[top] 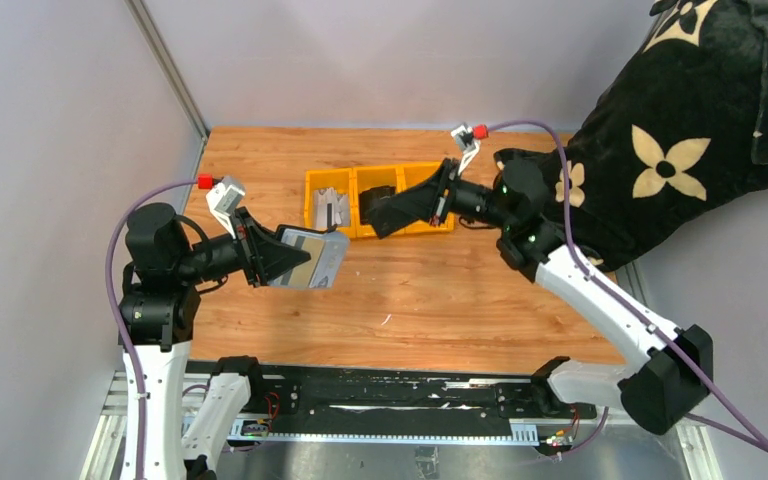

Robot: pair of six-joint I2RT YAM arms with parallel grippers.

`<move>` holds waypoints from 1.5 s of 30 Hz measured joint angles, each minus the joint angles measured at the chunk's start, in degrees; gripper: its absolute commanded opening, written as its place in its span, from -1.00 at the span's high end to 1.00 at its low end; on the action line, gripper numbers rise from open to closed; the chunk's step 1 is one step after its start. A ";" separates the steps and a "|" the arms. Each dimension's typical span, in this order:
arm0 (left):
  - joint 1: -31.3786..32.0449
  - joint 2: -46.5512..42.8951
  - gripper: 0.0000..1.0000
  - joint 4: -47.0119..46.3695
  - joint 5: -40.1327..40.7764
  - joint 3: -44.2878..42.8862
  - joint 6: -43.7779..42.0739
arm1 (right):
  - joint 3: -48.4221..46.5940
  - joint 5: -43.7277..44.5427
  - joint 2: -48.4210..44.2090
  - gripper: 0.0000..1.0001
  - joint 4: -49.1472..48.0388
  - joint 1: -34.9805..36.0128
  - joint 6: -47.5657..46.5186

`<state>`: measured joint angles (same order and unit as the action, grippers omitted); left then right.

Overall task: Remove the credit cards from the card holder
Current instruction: Place the credit card in the storage box.

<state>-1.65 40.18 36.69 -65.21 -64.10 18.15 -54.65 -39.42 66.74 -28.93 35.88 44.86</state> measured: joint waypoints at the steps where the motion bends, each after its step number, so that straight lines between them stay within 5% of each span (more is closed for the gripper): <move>1: 0.00 0.00 1.00 1.53 1.16 0.00 -2.12 | -3.74 0.59 1.44 1.00 5.73 -1.33 -3.89; 13: 0.00 0.04 1.00 7.82 2.27 -0.02 -11.89 | -46.97 10.43 39.50 1.00 45.33 -4.15 -37.27; 22: 0.00 0.72 1.00 8.50 0.63 -0.02 -12.76 | -65.81 12.41 61.05 1.00 58.60 -4.15 -50.62; 35: 0.00 1.53 1.00 8.48 -0.31 -0.33 -12.83 | -74.05 8.13 70.79 0.85 60.89 -4.00 -55.45; 40: 0.00 2.01 1.00 8.48 -0.92 -0.42 -12.76 | -74.05 8.72 71.19 0.23 59.80 -3.98 -55.25; 45: 0.00 2.12 1.00 8.50 -1.62 -0.44 -12.57 | -69.24 14.34 68.74 0.16 52.78 -3.58 -54.80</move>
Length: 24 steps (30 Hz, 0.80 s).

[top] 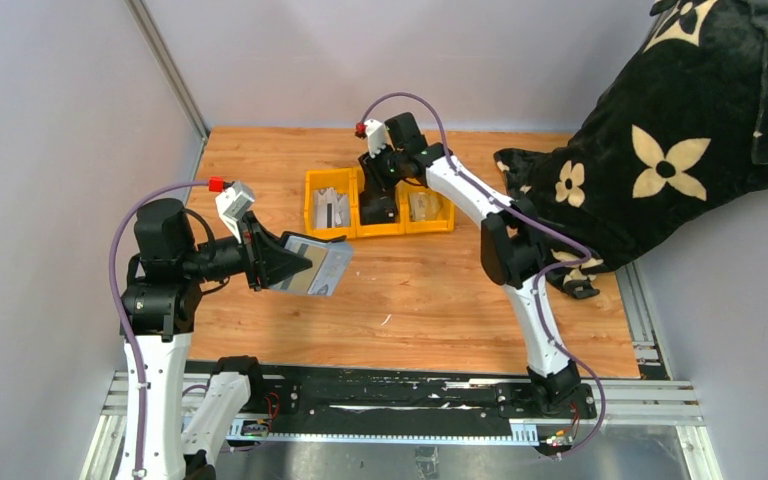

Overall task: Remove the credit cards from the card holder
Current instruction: Place the credit card in the storage box, then remove the credit card from the card holder.

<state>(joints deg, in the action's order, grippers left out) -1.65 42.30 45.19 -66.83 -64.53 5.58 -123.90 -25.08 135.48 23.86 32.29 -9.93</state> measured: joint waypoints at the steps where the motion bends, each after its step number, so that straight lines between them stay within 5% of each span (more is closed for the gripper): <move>1: 0.00 0.00 1.00 0.00 -0.09 -0.07 0.02 | 1.55 1.31 -1.14 0.14 -1.01 0.09 -0.07; 6: 0.00 0.02 1.00 0.00 -0.39 -0.26 0.20 | 7.72 7.39 -10.19 -0.02 -6.58 0.55 0.09; 10: 0.00 0.09 1.00 -0.02 -0.76 -0.39 0.17 | 13.09 5.33 -22.16 -0.37 -10.80 0.55 2.99; 16: 0.00 0.20 1.00 -0.02 -1.53 -0.39 0.15 | 34.51 -16.13 -45.55 -0.53 -30.69 0.70 16.13; 19: 0.00 -0.07 1.00 -0.04 -2.34 -0.26 0.11 | 39.04 -25.27 -49.70 -0.54 -37.44 2.27 21.64; 24: 0.00 -1.73 1.00 -0.07 -4.35 1.60 -0.70 | 39.06 -33.40 -50.51 -0.56 -29.11 12.37 17.57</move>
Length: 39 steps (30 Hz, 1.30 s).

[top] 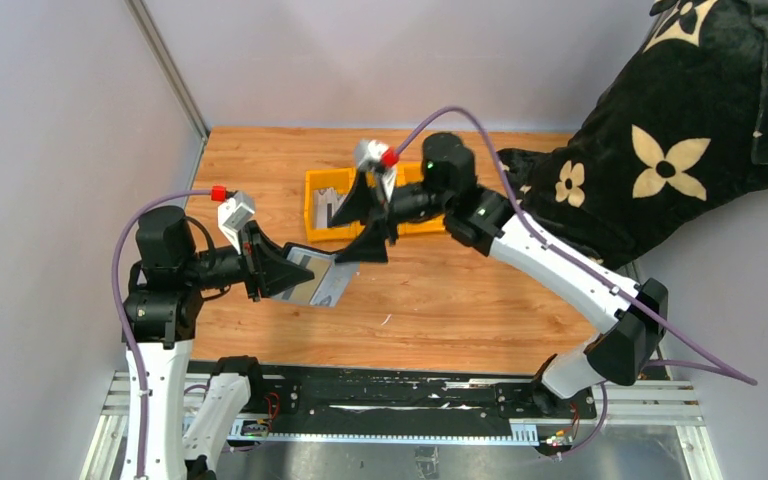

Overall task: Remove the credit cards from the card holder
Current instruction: Remove the credit card from the card holder.

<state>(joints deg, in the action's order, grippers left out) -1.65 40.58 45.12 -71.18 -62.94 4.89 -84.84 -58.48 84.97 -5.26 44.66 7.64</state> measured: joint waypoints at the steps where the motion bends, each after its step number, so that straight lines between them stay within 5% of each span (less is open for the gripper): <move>1: 0.00 -0.31 1.00 0.00 -0.46 0.44 -0.07 | -0.02 -0.48 0.00 -0.56 2.84 2.21 -1.86; 7: 0.00 -0.74 1.00 0.04 -2.56 1.42 -0.20 | -0.11 -1.16 0.00 -0.29 12.07 9.16 -7.74; 15: 0.00 -3.10 0.99 -0.07 -5.44 1.51 -0.17 | -5.18 -1.16 3.41 0.60 16.06 10.45 -8.55; 16: 0.00 -3.34 0.90 -0.13 -5.31 1.53 -0.22 | -5.70 -1.55 4.00 0.74 16.44 10.58 -8.09; 18: -0.09 -3.61 0.36 0.00 -5.25 1.75 -0.26 | -6.25 -2.38 4.59 0.98 17.16 10.73 -7.41; 20: -0.09 -3.74 -0.29 -0.24 -5.38 1.77 -0.31 | -6.51 -2.56 4.63 1.00 17.79 10.71 -6.75; 23: -0.07 -3.96 -0.48 -0.96 -6.38 1.75 0.24 | -6.47 -1.49 4.63 1.00 18.53 10.67 -6.21; 28: -0.07 -4.33 -0.28 -1.33 -6.03 1.70 -0.02 | 0.94 2.58 1.29 1.00 9.33 8.55 0.76; 35: -0.09 -5.73 0.58 -1.95 -0.20 1.70 -0.68 | 18.29 8.28 -8.44 1.00 -12.72 7.96 15.39; 39: -0.07 -6.43 0.62 -1.66 2.45 1.70 -0.76 | 21.68 10.75 -9.05 1.00 -18.29 8.50 18.43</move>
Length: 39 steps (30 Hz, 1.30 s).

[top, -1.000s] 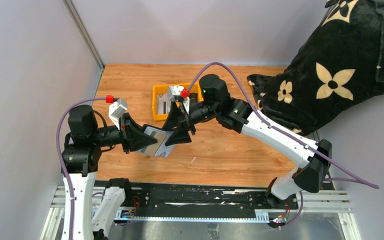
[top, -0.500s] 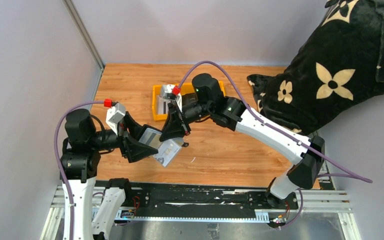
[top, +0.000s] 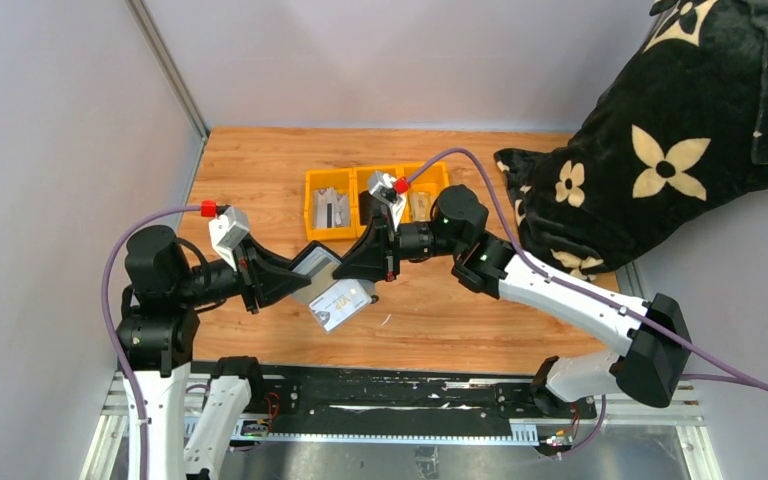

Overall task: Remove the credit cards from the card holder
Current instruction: Remove the credit card from the card holder.

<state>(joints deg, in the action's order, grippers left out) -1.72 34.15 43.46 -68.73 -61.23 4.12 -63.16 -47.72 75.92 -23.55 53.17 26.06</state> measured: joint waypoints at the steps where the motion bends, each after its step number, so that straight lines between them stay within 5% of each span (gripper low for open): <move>1: 0.00 -0.04 0.51 0.15 0.52 0.00 0.02 | 0.42 0.76 0.04 1.00 -0.81 0.24 0.37; 7: -0.04 -0.72 0.22 -0.35 0.72 0.55 0.15 | 0.79 5.66 0.07 1.00 -1.42 2.36 1.84; 13: -0.33 -2.75 0.72 -1.60 1.01 2.29 -0.52 | 2.10 7.52 0.04 0.99 -3.45 3.15 3.98; 16: -0.42 -2.75 1.00 -1.57 0.96 2.43 -0.44 | 2.71 8.59 0.00 0.70 -4.13 3.30 4.15; 19: -0.42 -2.58 1.00 -1.44 0.70 2.43 -0.72 | 2.82 8.46 0.00 0.37 -4.20 3.32 4.11; 23: -0.33 -2.54 1.00 -0.35 -1.09 2.56 -1.16 | -2.08 5.01 1.81 0.23 2.03 3.32 0.42; 26: -0.33 -2.51 1.00 0.22 -2.71 2.60 -1.25 | -13.05 -0.46 5.35 0.27 13.88 3.32 -7.26; 31: -0.33 -2.54 1.00 0.83 -4.09 2.75 -1.22 | -21.18 -5.49 9.11 0.81 26.47 3.32 -15.45; 32: -0.31 -2.54 0.96 1.16 -4.39 2.78 -1.18 | -22.34 -6.21 9.49 0.89 28.39 3.32 -16.83; 34: -0.28 -2.54 0.27 1.51 -4.57 2.80 -1.16 | -24.59 -7.23 10.34 1.00 32.46 3.32 -19.80; 36: -0.28 -2.54 -0.16 1.55 -4.46 2.80 -1.38 | -26.05 -7.63 10.84 1.00 34.84 3.32 -21.49; 39: -0.24 -2.58 -0.31 1.20 -5.05 2.62 -0.90 | -25.90 -6.60 10.91 1.00 36.50 3.17 -22.12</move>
<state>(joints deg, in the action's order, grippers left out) -1.96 31.57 44.66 -73.78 -58.61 3.22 -89.06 -54.33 86.83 12.95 56.34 3.95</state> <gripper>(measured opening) 0.610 0.154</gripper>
